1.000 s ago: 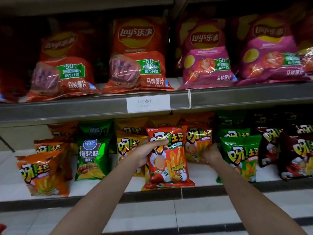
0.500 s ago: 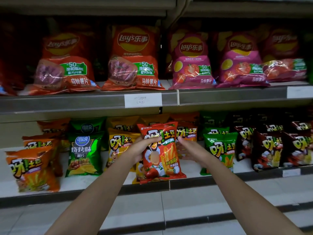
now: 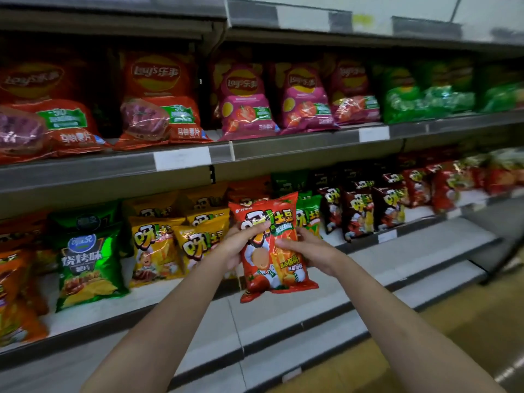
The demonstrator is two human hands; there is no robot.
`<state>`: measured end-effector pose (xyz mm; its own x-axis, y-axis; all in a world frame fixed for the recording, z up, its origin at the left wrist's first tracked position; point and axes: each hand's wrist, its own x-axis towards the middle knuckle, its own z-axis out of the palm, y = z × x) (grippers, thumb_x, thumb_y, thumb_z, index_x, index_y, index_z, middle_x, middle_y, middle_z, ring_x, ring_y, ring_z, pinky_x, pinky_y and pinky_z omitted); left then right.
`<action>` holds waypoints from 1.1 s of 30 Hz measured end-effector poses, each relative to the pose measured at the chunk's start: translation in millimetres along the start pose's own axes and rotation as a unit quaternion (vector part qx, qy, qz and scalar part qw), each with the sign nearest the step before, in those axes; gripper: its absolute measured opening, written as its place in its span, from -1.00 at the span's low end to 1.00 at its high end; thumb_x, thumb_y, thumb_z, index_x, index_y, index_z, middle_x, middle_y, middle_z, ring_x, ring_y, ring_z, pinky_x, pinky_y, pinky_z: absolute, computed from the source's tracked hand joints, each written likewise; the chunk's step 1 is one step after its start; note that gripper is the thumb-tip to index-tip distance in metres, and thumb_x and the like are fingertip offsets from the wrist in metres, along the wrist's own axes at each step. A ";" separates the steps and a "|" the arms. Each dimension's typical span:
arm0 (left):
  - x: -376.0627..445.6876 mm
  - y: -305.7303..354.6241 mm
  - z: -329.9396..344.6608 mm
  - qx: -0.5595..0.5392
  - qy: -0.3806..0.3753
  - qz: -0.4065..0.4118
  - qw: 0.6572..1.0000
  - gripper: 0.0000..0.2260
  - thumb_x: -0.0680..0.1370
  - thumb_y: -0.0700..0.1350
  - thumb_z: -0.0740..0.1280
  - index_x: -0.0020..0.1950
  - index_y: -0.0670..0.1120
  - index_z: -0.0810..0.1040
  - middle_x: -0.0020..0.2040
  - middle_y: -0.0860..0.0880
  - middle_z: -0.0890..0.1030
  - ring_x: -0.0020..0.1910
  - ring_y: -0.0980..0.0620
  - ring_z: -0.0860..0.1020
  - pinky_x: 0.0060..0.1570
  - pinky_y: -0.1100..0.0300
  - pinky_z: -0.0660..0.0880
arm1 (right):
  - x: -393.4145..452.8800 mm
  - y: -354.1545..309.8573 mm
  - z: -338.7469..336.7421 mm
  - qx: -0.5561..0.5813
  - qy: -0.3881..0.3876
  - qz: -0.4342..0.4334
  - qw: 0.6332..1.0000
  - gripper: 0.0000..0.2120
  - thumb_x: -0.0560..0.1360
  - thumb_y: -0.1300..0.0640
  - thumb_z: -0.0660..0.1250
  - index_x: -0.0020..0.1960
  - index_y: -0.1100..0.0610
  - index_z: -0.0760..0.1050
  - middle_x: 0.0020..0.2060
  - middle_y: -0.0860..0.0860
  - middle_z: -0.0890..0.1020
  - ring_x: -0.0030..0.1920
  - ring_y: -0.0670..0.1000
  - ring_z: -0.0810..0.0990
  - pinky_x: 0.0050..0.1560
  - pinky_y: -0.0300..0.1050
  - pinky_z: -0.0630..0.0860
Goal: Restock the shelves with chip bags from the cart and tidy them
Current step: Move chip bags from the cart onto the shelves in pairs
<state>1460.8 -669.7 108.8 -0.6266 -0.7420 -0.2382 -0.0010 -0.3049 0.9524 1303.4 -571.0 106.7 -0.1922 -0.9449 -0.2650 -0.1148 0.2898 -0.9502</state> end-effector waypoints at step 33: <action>245.8 -35.0 358.0 0.069 -0.276 -0.081 0.955 -0.36 0.26 0.01 0.52 0.31 -0.04 0.44 0.20 -0.10 0.61 0.19 -0.12 0.56 0.27 -0.14 0.44 | -29.4 68.6 -374.6 0.085 0.311 0.023 0.946 -0.37 0.39 -0.02 0.50 0.29 0.14 0.25 0.11 0.10 0.58 0.08 0.09 0.62 0.11 0.05 0.57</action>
<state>1027.8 -627.7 85.0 -0.9247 -0.2535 -0.2840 -0.2115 -0.2782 0.9369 936.0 -466.4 110.8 -0.7361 -0.6439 -0.2085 0.0557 0.2493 -0.9668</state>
